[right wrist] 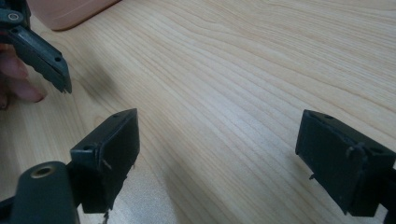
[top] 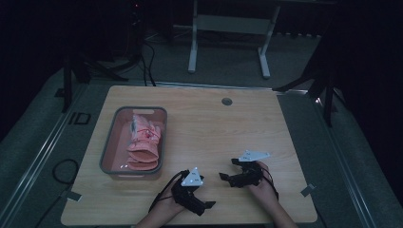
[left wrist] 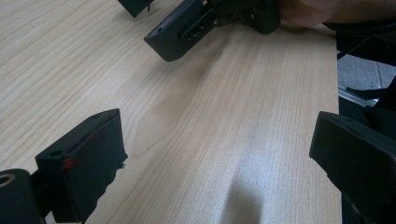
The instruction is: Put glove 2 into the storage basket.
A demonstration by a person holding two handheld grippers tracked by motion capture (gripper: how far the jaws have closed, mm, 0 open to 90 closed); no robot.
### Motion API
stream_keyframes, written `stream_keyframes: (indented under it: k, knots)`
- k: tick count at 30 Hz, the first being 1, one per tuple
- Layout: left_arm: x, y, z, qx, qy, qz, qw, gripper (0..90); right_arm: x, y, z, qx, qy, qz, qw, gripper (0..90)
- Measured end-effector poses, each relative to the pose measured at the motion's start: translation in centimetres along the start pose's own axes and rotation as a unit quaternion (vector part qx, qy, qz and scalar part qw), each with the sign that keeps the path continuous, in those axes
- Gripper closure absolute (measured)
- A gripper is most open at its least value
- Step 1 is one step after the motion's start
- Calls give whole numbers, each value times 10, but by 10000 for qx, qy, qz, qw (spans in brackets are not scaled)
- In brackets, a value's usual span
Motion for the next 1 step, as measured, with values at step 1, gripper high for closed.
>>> stream_keyframes:
  k: [1]
  knots:
    - [0,0,0,13,6,9,10000,35,0,0,0,0,-9,-9,10000,136]
Point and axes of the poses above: each handheld gripper's, and its own axes: z roughly forward along the jaws, y roughly out of its top, x roughly to its left, the point moved 1 cm from there along z, roughly forward along the jaws, and after that the axes turned 5 degrees about y, right-handed, at the moved point
